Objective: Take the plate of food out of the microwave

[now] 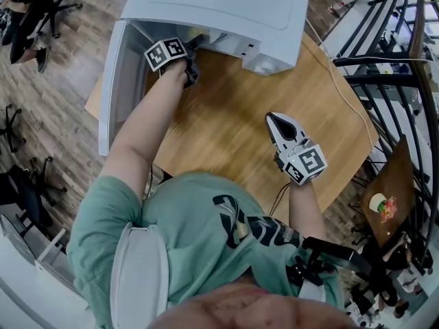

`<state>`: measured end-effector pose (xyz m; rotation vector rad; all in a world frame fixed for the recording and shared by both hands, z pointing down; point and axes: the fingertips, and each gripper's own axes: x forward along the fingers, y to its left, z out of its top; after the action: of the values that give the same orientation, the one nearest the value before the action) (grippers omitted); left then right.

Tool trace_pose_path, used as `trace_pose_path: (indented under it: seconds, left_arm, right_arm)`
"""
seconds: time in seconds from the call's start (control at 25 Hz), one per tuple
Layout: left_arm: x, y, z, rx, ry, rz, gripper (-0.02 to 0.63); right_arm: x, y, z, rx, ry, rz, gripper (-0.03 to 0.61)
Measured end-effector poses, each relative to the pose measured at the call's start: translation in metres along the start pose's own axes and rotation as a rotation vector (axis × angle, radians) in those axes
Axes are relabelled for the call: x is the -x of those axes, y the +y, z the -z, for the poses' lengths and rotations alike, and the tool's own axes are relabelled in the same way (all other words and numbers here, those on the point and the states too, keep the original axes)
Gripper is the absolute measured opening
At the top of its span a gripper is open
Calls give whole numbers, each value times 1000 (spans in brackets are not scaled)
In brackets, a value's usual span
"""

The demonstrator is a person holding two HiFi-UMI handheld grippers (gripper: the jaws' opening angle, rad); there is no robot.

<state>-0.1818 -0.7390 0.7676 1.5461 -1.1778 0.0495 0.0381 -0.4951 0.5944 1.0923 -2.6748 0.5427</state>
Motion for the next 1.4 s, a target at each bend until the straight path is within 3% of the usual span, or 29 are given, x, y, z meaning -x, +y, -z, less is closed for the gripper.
trace_pose_path:
  seconds: [0.36,0.44,1.0,1.12,1.4]
  left_arm:
    - [8,7,-2,10,-16,58,367]
    - [13,7,-5,20,-31,69,307]
    - [32,4,-9,145,-78,127,120]
    - [37,-3,-12,173,-94,162,50]
    - [44,-23,-9,239,-102,270,18]
  right_arm:
    - [12,-5,1,-31,-23,15,8]
    - [18,-6,1,-40,-28,25,8]
    - [35,1,1,-60,-32,49,8]
    - [37,3,0,-58,-35,50,8]
    - [39,5,-6,-54,-43,56,8]
